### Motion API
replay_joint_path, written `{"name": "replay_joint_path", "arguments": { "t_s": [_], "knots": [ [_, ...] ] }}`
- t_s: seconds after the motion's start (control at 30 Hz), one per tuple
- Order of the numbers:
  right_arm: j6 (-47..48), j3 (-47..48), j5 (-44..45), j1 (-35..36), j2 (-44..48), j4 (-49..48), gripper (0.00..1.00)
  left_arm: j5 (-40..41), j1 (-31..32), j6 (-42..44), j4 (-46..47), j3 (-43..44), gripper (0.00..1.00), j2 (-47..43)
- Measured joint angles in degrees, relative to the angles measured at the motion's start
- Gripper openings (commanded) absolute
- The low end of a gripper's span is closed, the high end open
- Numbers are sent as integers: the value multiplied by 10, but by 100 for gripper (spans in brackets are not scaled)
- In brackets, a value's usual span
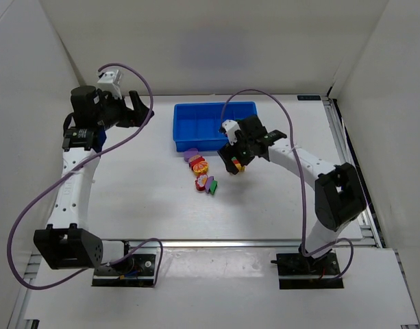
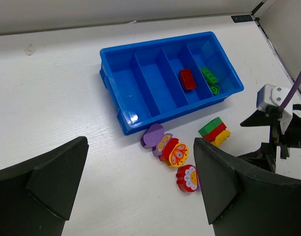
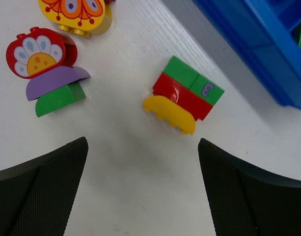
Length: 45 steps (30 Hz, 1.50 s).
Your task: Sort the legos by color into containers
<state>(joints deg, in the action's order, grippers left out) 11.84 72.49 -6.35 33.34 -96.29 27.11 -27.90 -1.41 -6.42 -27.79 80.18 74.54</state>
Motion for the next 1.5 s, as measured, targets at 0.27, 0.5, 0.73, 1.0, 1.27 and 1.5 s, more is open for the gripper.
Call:
{"name": "replay_joint_path", "arguments": {
  "t_s": [0.27,0.5,0.73,1.0,1.27,1.5],
  "knots": [
    [36,133,-22,-44,-110,38,99,-1,0,1,0,0,99,10],
    [-57,182,-10,-59,-169,90,99,-1,0,6,3,-9,100,15],
    [-148,222,13,-32,-195,139,99,0,0,7,5,-13,99,17],
    [-209,185,113,7,-197,105,99,0,0,7,8,-19,100,19],
    [-219,62,181,16,-154,11,99,0,0,9,10,-22,100,19],
    [-219,42,178,11,-135,-55,99,-3,0,8,13,-33,100,19]
  ]
}}
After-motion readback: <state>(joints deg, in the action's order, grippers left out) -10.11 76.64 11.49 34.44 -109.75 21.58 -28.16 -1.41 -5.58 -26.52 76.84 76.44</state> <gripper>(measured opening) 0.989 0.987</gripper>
